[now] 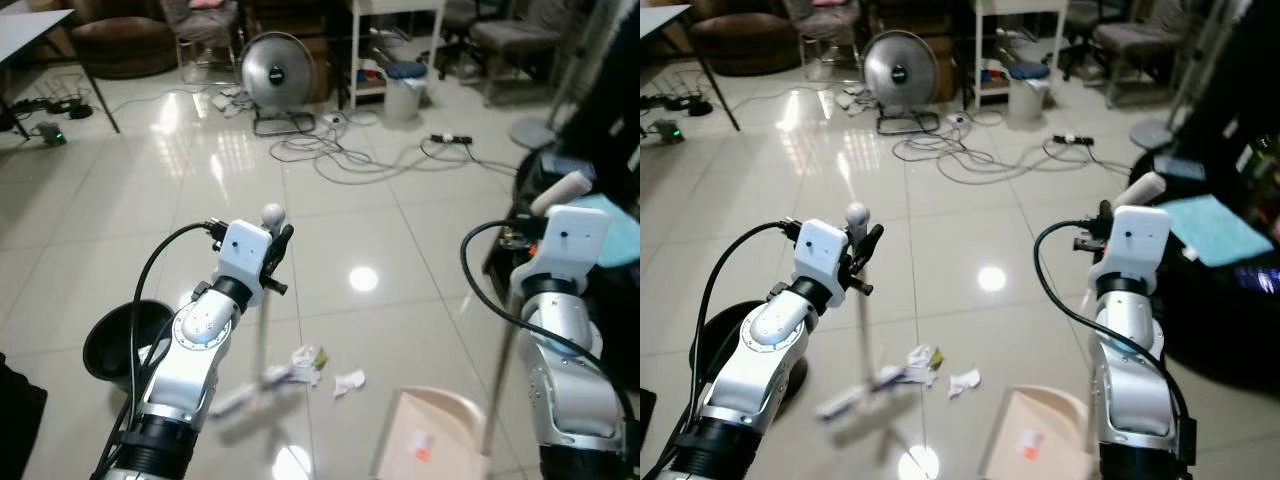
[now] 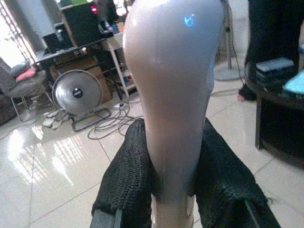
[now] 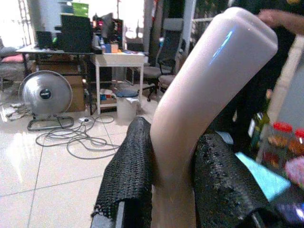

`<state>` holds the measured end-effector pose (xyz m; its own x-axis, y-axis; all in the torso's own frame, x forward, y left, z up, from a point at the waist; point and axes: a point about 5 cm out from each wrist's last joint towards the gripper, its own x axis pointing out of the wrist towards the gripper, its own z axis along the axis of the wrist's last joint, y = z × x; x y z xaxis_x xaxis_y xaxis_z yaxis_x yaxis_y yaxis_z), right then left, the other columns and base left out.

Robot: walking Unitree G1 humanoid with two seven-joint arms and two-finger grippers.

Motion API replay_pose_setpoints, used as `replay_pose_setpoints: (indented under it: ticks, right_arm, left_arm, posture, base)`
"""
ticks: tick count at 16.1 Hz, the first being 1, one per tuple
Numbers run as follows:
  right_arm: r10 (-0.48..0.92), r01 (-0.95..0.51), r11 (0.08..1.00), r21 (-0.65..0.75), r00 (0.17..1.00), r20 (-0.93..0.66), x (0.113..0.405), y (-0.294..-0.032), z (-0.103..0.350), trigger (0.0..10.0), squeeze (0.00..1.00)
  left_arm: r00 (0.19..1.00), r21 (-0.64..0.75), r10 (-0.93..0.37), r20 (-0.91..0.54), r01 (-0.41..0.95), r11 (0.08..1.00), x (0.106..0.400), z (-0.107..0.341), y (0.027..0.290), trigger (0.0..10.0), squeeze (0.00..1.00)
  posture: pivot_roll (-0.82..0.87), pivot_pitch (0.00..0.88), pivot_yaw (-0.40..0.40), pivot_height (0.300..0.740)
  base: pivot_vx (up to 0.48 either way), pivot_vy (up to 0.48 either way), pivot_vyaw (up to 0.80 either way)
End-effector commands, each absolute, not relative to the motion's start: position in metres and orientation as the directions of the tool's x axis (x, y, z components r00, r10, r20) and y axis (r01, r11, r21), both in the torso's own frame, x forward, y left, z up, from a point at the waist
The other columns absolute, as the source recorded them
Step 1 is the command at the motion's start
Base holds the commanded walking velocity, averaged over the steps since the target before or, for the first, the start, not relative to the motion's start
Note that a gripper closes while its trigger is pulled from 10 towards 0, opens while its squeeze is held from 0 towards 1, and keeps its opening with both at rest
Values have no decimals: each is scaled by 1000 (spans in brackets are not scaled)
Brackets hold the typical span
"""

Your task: Sweep floor

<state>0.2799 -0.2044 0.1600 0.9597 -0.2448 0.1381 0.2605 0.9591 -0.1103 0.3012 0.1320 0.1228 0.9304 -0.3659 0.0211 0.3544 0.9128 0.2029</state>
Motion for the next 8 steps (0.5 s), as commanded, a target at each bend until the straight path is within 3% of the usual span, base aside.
replay_pose_setpoints:
  ticks: [1, 8]
  right_arm:
    - [-208, 228, 969, -93, 960, 189, 282, -194, 171, 10000, 0]
    - [-183, 212, 966, -147, 964, 191, 282, -191, 167, 10000, 0]
  left_arm:
    - [940, 255, -334, 65, 308, 916, 306, 135, 142, 10000, 0]
    - [948, 255, -312, 67, 286, 924, 307, 136, 146, 10000, 0]
  posture:
    - [12, 4, 27, 740]
    - [21, 10, 32, 740]
  base:
    - [386, 0, 0]
    - [385, 0, 0]
